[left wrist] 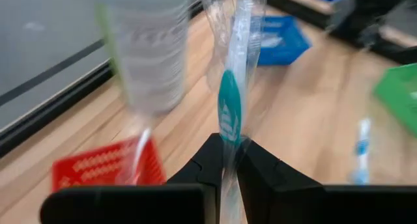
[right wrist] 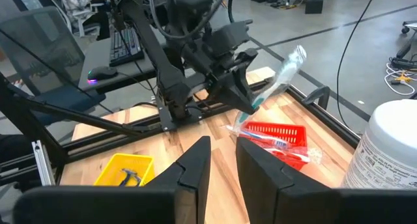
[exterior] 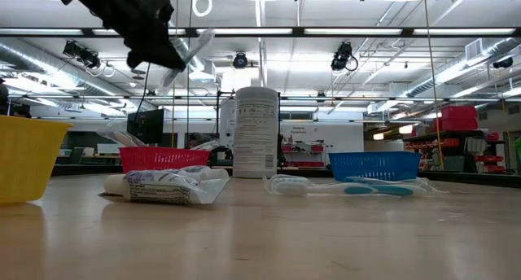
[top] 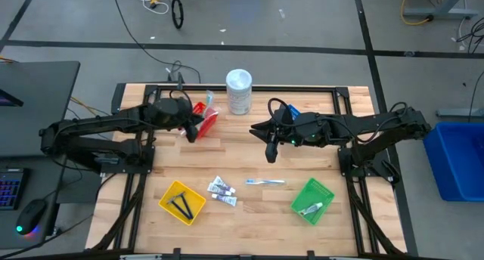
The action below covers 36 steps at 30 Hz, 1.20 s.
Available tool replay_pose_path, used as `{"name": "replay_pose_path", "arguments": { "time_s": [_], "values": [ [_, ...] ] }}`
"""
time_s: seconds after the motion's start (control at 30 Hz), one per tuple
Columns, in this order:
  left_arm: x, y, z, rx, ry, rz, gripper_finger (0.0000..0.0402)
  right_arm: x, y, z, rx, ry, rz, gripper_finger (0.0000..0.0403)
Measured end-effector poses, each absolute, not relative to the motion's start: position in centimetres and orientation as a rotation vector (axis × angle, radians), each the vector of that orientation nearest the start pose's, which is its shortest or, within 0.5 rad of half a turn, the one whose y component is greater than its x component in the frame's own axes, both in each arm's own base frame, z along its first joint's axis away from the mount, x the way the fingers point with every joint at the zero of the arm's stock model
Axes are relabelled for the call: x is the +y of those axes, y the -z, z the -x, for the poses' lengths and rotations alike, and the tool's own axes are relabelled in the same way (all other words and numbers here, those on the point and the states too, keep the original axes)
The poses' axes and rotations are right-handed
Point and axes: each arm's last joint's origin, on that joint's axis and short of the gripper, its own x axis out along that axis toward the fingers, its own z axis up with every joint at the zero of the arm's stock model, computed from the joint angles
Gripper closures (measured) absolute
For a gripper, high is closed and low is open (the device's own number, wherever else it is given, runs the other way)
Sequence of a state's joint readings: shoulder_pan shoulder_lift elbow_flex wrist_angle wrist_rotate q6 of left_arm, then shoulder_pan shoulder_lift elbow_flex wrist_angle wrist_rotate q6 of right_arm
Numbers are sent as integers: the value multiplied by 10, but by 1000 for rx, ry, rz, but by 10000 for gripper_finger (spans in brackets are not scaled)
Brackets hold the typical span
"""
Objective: Pick & Place Travel size toiletries
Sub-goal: Put the green toothbrush into the orange basket
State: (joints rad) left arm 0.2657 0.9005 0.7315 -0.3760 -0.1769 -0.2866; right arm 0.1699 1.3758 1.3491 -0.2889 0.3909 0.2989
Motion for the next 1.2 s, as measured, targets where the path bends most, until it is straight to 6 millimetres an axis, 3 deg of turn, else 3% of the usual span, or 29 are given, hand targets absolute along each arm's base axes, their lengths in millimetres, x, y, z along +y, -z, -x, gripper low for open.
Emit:
{"name": "replay_pose_path", "arguments": {
  "time_s": [0.4,0.83,1.2],
  "values": [
    [56,-262,-167,651,-737,354,366,41,-386,-303,269,262,-208,328],
    [66,-260,-162,629,-851,448,365,41,-385,-302,289,265,-201,332],
    [75,-241,-180,686,-900,561,362,41,-380,-307,304,269,-197,338]
  ]
}}
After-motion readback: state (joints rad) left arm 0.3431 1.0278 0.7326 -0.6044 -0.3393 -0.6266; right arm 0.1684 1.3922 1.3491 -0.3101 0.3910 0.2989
